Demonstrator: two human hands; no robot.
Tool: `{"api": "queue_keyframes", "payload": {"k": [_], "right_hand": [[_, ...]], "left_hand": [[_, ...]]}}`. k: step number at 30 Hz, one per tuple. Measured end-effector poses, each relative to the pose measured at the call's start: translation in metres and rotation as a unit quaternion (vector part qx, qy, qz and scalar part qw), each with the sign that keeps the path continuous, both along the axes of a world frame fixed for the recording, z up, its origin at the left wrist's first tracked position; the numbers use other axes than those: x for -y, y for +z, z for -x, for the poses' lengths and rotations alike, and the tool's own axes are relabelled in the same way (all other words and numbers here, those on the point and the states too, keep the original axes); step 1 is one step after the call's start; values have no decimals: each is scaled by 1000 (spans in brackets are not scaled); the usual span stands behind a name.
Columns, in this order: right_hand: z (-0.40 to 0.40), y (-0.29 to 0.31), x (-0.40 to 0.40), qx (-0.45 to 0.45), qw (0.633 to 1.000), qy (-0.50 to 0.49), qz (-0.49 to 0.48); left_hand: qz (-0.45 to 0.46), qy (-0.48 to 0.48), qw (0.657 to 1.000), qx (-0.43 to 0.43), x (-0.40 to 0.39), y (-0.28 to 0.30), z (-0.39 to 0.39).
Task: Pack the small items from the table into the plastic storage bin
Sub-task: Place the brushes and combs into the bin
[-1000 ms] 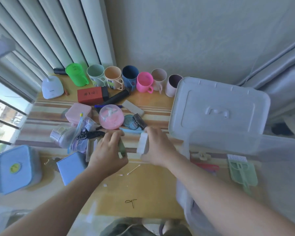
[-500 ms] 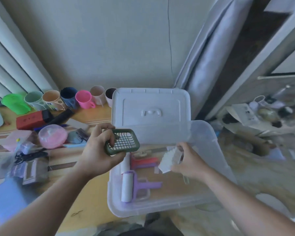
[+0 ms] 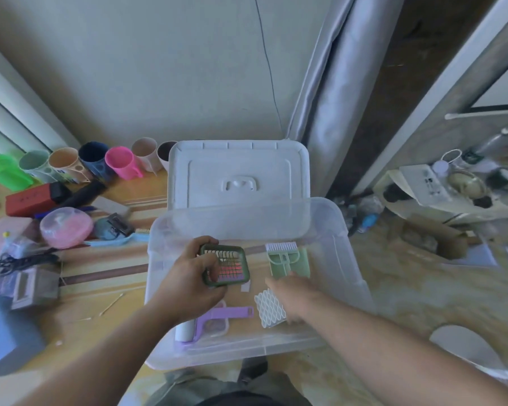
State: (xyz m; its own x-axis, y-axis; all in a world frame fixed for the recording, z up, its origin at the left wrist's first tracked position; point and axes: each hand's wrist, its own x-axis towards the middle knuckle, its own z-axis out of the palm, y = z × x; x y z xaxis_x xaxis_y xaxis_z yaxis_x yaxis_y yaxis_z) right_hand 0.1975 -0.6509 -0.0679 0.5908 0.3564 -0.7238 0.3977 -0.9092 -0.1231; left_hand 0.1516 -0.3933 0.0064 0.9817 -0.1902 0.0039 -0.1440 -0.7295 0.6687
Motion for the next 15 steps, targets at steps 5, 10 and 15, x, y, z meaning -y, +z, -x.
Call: {"api": "queue_keyframes", "payload": {"k": [5, 10, 15], "right_hand": [[-9, -18, -17, -43, 998, -6, -34], [-8, -38, -26, -47, 999, -5, 1], [-6, -46, -41, -91, 996, -7, -22]], "left_hand": [[-40, 11, 999, -32, 1, -15, 6], [-70, 31, 996, -54, -5, -24, 9], [-147, 14, 986, -79, -10, -37, 8]]}}
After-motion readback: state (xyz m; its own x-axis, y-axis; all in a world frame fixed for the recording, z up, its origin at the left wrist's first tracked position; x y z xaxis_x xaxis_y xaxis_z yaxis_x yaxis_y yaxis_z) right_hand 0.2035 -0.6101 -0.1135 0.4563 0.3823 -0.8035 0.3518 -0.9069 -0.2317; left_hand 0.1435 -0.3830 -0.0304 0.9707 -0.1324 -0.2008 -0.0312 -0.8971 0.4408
